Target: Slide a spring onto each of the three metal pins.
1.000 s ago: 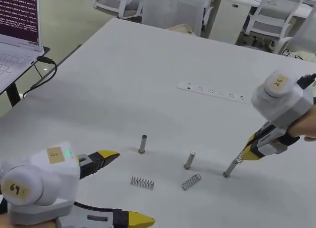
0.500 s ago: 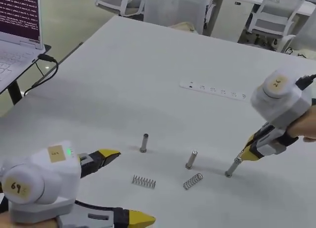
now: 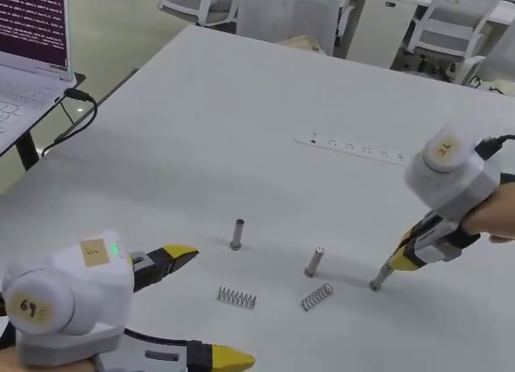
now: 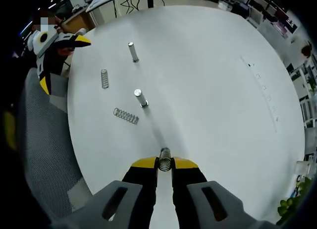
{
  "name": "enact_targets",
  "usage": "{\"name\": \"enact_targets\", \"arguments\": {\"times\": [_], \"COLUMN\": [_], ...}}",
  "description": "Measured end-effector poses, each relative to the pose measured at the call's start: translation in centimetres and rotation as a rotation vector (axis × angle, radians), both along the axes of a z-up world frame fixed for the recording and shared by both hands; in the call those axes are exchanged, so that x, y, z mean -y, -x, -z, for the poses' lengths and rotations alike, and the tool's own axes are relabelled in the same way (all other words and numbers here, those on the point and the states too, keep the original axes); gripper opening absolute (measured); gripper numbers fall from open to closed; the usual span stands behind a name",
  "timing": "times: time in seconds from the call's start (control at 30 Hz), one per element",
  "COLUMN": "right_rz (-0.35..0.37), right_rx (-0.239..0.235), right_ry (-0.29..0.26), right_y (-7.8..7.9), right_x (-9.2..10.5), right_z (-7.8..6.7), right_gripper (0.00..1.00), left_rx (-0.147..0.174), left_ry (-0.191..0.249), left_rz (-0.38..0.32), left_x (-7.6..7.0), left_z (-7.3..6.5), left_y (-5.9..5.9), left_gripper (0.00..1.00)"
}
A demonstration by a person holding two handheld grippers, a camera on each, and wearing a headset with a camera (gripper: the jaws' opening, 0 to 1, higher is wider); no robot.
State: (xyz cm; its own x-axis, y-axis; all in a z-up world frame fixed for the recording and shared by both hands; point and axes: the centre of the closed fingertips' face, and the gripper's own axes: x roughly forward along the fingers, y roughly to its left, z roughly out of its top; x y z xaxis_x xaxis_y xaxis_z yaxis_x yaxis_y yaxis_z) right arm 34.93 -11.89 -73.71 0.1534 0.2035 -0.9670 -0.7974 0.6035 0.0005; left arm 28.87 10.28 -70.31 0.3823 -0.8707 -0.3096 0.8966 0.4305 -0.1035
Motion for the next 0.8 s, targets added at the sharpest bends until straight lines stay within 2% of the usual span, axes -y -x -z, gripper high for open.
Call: {"name": "enact_targets", "arguments": {"times": [0.67,0.8], "right_rz": [0.025,0.027], "right_rx": [0.003,0.004], "right_ry": [0.001,0.001], "right_y": [-0.6,-0.6], "right_x": [-0.2,-0.2], "right_z": [3.3,3.6], "right_gripper": [0.08,0.08], "left_rx": [-0.006,-0.008], "left_ry": [-0.006,-0.006], "left_rz": [-0.006,-0.004], "left_x": [-0.1,-0.1], "left_z": [0.0,0.0], "left_y": [0.1,0.0], "left_gripper": [0.82,0.82]}}
